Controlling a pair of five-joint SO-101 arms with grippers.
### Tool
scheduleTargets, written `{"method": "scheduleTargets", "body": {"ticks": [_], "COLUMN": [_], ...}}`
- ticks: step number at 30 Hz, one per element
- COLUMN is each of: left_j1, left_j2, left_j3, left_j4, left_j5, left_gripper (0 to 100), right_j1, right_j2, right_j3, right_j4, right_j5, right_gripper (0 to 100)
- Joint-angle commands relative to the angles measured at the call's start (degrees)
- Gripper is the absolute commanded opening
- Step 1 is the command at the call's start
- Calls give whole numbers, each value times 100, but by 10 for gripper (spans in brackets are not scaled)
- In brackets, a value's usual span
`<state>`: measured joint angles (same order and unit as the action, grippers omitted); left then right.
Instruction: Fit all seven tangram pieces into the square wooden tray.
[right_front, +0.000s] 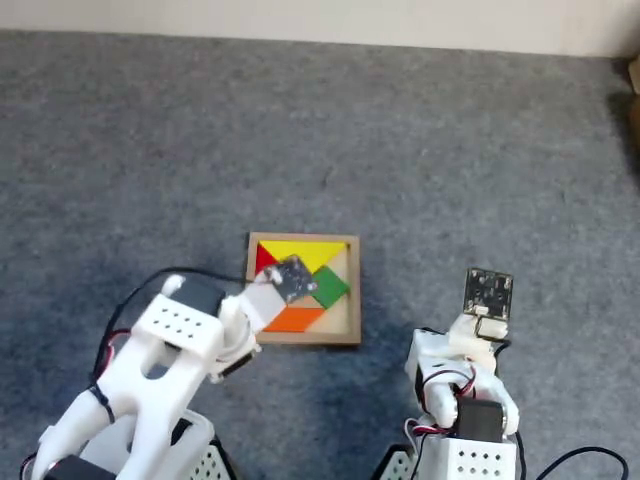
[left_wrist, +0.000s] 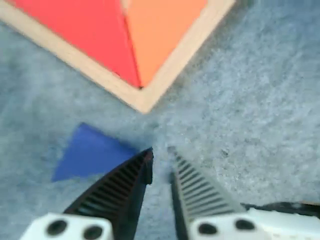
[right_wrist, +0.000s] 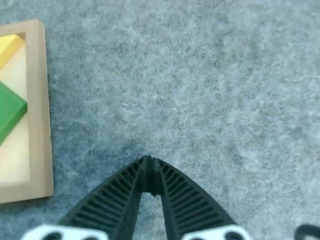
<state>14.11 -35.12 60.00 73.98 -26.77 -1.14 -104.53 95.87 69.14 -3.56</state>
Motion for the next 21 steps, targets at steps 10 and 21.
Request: {"method": "scheduleTargets", "body": {"ticks": [10,21], "left_j1": [-681,-5165], "left_j2": [-127,-127], "left_j3": [-1657,-2580], "left_j4": [1002,1301], "left_j5": [-44,-826], "left_gripper": [66,261], "right_j1": [75,75], "right_j2": [-75,-75], "right_j3": [716,716], "right_j4": [40,40], "right_j5": [-9,-9], "right_gripper": [9,9]}}
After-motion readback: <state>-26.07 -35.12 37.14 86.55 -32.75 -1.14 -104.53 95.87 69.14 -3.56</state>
